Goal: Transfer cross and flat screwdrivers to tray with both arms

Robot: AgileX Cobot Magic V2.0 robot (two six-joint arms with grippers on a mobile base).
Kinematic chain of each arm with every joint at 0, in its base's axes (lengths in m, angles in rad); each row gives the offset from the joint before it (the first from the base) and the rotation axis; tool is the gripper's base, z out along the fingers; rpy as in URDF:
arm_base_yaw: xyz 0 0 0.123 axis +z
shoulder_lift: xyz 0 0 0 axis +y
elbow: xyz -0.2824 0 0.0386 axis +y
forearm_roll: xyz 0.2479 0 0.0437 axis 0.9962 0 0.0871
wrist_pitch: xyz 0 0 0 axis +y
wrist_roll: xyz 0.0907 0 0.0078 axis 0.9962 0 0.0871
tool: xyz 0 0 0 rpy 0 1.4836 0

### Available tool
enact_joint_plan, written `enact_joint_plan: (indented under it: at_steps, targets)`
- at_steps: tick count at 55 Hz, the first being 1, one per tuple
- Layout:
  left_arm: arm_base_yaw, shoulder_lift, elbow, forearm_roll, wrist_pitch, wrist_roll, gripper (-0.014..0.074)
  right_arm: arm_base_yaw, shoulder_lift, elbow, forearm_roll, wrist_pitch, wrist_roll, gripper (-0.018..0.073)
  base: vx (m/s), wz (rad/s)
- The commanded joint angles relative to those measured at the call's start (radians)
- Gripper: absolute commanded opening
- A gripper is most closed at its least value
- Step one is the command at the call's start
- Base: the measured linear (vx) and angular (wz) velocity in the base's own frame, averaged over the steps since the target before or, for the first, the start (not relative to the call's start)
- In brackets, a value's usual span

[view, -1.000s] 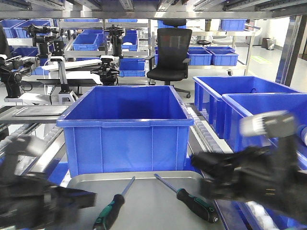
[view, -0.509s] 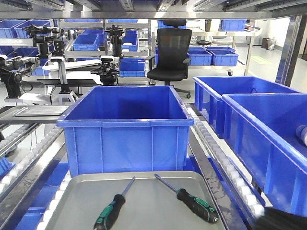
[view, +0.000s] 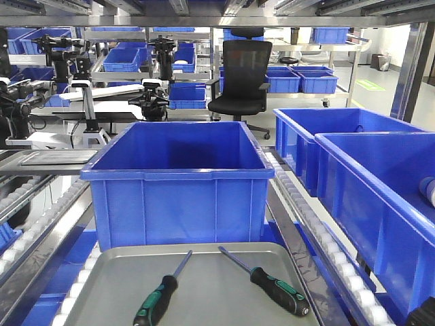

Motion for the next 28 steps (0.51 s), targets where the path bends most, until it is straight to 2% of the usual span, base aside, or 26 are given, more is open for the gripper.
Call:
enact_joint_plan:
  at_steps: [1,12,14,18,22,28]
  targets:
    - [-0.003,0.010,-0.023,-0.023,-0.082,-0.007,0.0003,0.001,0.003,-0.030,0.012,-0.037,-0.003,-0.0008,0.00,0.00]
    - [-0.003,0.010,-0.016,-0.014,-0.095,0.005,0.0003,0.001,0.003,-0.030,0.012,-0.037,-0.003,-0.0008,0.00,0.00]
    - [0.000,0.007,0.003,0.033,-0.118,0.038,0.0003,0.001,0.003,-0.030,0.012,-0.037,-0.003,-0.0008,0.00,0.00]
    - [0.023,-0.022,0.077,0.136,-0.168,0.030,0.0003,0.001,0.003,-0.030,0.012,-0.036,-0.003,-0.0008,0.00,0.00]
    - [0.066,-0.082,0.191,0.212,-0.284,-0.026,0.0003,0.001,0.003,-0.030,0.012,-0.036,-0.003,-0.0008,0.00,0.01]
    - [0.138,-0.184,0.416,0.315,-0.517,-0.202,0.0003,0.001,0.003,-0.030,0.012,-0.034,-0.003,-0.0008,0.00,0.00]
